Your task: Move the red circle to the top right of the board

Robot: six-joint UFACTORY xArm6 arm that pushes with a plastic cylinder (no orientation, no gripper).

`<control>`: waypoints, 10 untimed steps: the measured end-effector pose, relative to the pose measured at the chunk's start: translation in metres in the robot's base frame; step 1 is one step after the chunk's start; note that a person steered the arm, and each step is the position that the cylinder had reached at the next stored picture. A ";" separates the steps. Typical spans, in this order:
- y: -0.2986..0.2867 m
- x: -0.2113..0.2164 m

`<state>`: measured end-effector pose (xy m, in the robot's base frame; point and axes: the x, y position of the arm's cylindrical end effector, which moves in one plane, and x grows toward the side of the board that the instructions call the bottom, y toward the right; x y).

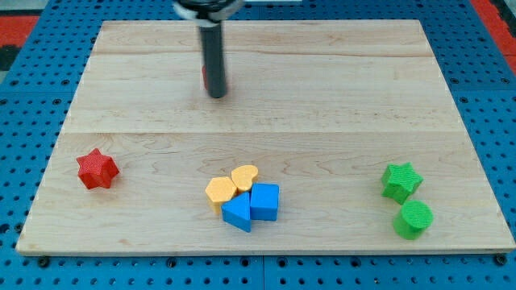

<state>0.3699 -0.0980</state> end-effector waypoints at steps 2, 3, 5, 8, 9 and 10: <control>0.104 -0.021; 0.169 -0.057; 0.046 -0.022; 0.078 -0.114; 0.108 -0.134; 0.209 -0.130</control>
